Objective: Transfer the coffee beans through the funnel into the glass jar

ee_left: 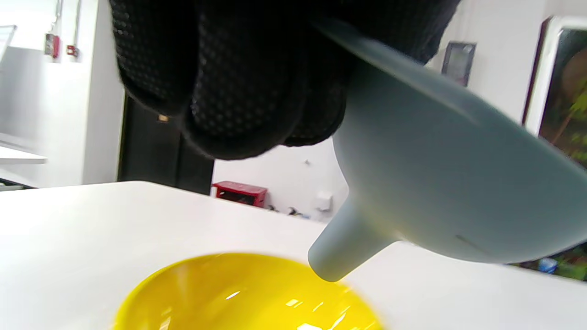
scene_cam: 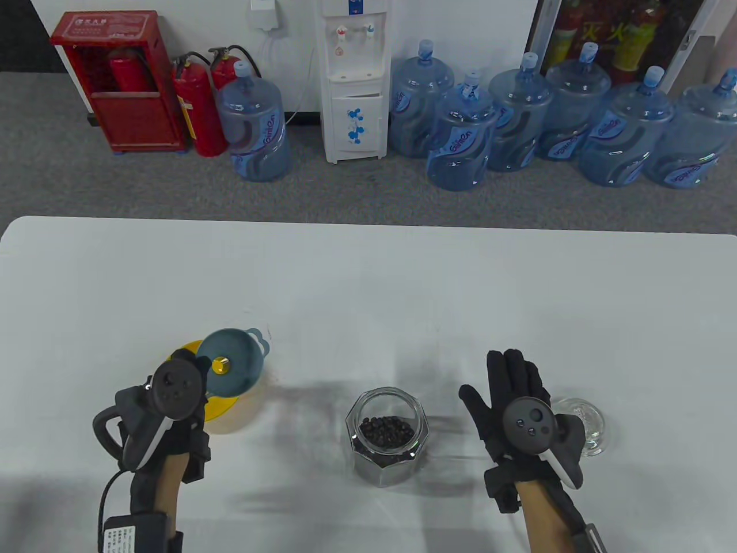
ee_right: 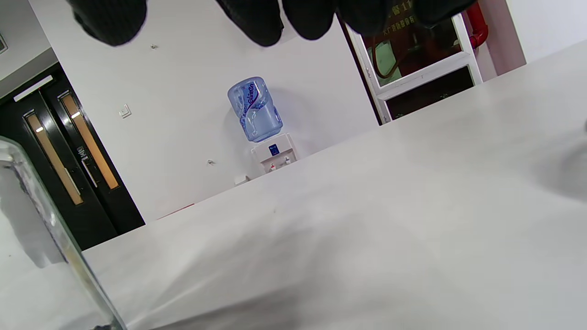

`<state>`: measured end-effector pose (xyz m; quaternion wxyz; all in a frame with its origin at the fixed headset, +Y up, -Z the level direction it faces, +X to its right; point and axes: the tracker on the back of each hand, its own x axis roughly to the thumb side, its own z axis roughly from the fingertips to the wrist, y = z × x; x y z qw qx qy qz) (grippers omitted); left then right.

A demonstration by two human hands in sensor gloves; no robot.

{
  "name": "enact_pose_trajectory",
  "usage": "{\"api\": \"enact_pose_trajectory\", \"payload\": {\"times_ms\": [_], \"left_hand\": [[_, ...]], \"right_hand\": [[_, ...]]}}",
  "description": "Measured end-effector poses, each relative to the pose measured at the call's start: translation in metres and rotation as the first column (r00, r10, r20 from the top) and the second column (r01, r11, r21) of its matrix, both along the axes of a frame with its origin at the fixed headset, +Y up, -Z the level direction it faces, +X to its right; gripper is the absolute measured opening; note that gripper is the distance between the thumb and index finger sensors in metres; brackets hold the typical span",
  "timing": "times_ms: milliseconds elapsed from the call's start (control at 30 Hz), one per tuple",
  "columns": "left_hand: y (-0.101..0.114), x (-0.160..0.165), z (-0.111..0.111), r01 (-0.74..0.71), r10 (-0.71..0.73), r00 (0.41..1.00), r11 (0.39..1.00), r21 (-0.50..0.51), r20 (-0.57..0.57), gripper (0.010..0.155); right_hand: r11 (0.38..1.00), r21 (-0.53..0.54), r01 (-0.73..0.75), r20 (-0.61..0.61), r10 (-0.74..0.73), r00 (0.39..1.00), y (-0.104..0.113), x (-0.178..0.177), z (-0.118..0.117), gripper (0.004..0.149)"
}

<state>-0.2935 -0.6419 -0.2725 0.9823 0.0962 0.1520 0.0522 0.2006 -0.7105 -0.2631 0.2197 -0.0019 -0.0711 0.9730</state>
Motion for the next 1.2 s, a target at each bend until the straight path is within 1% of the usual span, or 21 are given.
{"api": "enact_pose_trajectory", "payload": {"times_ms": [133,200,300,367,500,667,767,967,1000,1200], "left_hand": [[-0.023,-0.005,-0.002,0.055,-0.056,0.998,0.998,-0.044,-0.025,0.038],[-0.033,-0.007,-0.002,0.065,-0.066,0.997,0.997,-0.033,-0.031,0.038],[-0.045,-0.010,-0.002,0.054,-0.056,0.998,0.997,-0.046,-0.030,0.038],[-0.046,-0.011,-0.002,0.046,-0.048,0.998,0.998,-0.040,-0.034,0.038],[-0.050,-0.015,0.000,0.076,-0.077,0.996,0.997,-0.013,-0.047,0.038],[-0.052,-0.024,0.001,0.049,-0.049,0.996,0.999,-0.005,-0.072,0.040],[-0.054,-0.027,0.002,0.079,-0.081,0.993,0.996,-0.027,-0.086,0.041],[-0.056,-0.031,0.004,0.118,-0.121,0.986,0.992,-0.035,-0.113,0.043],[-0.058,-0.031,0.004,0.131,-0.136,0.984,0.990,-0.051,-0.115,0.043],[-0.065,-0.031,0.000,0.180,-0.189,0.976,0.980,-0.088,-0.108,0.045]], "right_hand": [[1.000,-0.008,-0.007,-0.001,0.007,1.000,0.000,-0.001,-0.001,0.083],[1.000,-0.012,-0.009,-0.002,0.009,1.000,0.000,-0.001,-0.001,0.083],[1.000,-0.015,-0.014,-0.001,0.014,1.000,0.000,-0.001,-0.001,0.083],[1.000,-0.017,-0.015,0.000,0.015,1.000,0.000,-0.002,-0.001,0.082],[1.000,-0.019,-0.018,0.005,0.018,1.000,0.000,-0.001,-0.001,0.082],[1.000,-0.019,-0.013,0.011,0.014,1.000,0.000,0.000,-0.001,0.082],[1.000,-0.025,-0.010,0.014,0.010,1.000,-0.001,0.001,-0.001,0.082],[1.000,-0.030,-0.006,0.016,0.006,1.000,-0.001,0.002,-0.001,0.082],[1.000,-0.029,-0.005,0.017,0.006,1.000,-0.001,0.002,-0.001,0.082],[1.000,-0.029,0.002,0.019,-0.001,1.000,-0.001,0.003,-0.001,0.081]]}}
